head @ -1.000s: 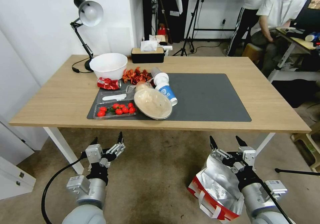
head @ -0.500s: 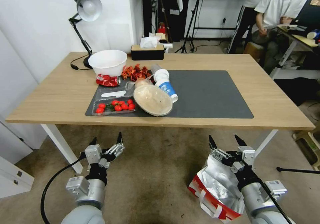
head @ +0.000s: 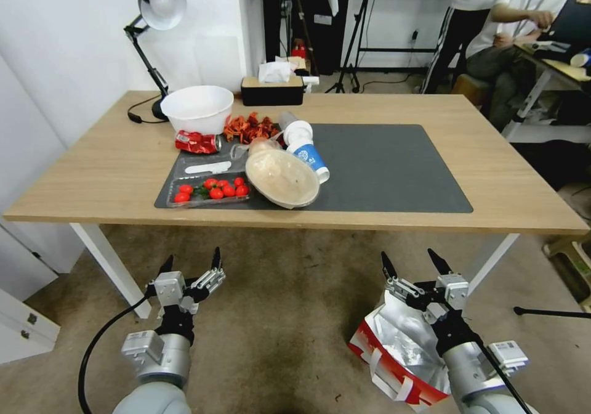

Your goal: Pick up the food delivery bag from the floor and place it on the table.

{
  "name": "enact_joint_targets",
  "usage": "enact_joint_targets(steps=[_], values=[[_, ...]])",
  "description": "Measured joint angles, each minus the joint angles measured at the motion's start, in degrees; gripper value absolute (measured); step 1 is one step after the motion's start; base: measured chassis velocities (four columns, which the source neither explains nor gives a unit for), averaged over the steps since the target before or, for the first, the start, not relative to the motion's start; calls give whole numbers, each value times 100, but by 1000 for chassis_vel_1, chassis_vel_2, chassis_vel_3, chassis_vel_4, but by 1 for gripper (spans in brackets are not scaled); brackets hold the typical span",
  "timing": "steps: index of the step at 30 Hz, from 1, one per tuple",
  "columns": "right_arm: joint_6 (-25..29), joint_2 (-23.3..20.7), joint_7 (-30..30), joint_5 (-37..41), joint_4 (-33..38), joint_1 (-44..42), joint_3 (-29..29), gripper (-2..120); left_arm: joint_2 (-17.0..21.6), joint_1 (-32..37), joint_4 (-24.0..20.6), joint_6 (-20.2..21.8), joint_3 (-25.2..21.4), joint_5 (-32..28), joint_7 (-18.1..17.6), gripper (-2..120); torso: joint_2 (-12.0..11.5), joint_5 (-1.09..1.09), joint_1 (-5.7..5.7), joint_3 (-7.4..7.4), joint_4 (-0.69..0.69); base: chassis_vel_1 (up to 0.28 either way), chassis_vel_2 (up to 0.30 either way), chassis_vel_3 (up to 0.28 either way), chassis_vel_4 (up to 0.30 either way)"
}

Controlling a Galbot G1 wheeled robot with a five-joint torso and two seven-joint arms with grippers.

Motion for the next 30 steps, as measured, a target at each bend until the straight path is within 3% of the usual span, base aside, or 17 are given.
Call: enact_joint_targets(steps=[30], values=[[145,47,-34,-147,-50,-37,46,100,64,-19,72,-48,52,126,126,100,-741,0,-309,-431,0,0,0,0,0]])
